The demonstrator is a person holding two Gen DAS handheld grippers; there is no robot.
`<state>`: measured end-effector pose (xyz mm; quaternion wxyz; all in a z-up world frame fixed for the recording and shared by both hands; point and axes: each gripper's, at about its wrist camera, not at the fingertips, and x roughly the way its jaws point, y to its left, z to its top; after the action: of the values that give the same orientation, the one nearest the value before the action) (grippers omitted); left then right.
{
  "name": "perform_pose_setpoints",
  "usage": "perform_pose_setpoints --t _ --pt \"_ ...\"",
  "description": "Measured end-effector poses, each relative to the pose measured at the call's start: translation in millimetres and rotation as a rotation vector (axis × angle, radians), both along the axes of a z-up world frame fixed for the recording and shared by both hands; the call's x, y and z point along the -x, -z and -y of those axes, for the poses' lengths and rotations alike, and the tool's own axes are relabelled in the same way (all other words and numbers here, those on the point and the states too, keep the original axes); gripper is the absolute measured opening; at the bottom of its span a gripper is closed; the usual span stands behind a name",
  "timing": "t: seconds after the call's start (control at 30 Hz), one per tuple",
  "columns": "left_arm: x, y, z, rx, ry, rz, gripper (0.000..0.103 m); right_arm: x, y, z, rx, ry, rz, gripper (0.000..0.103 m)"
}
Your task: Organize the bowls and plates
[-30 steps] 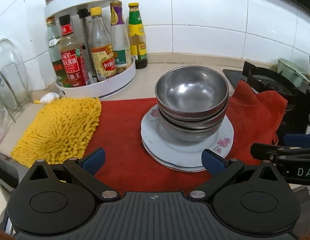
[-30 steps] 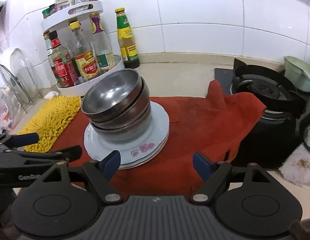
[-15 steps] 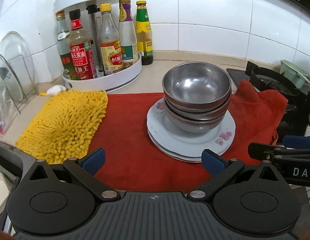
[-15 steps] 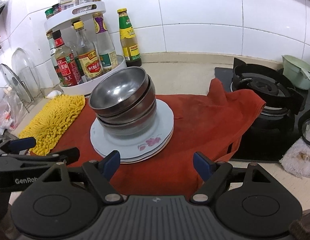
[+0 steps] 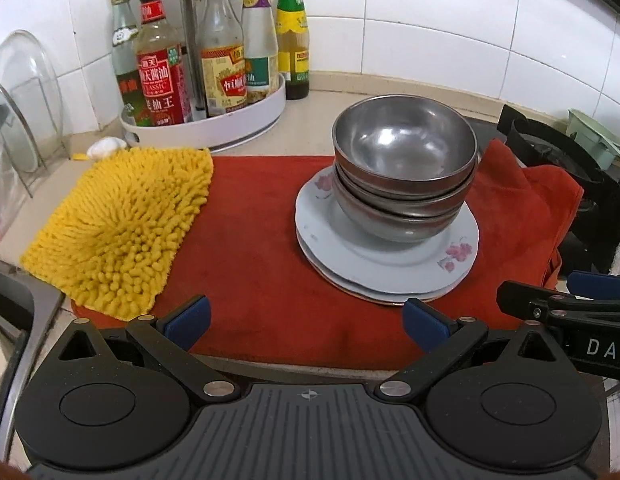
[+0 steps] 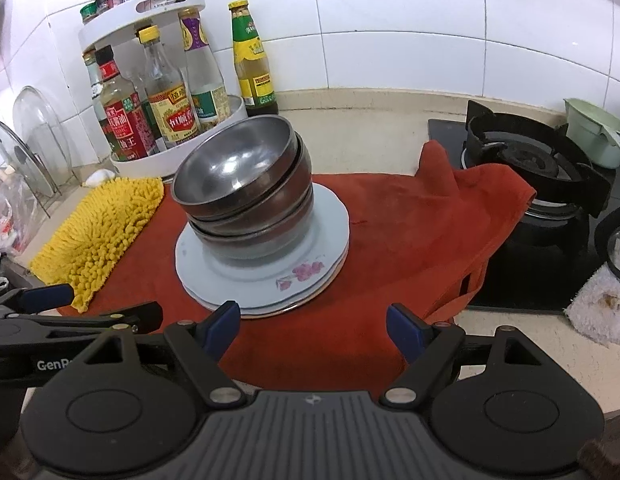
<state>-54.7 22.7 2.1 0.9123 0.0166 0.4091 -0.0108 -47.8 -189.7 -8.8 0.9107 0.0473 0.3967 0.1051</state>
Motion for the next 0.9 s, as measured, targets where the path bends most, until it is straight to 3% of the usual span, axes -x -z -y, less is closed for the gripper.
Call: perform_pose_setpoints --t 0.9 --pt "6.4 0.6 4.8 -0.015 -0.019 0.001 0.103 2.8 2.1 0.8 -0.001 -0.007 -0.009 0.076"
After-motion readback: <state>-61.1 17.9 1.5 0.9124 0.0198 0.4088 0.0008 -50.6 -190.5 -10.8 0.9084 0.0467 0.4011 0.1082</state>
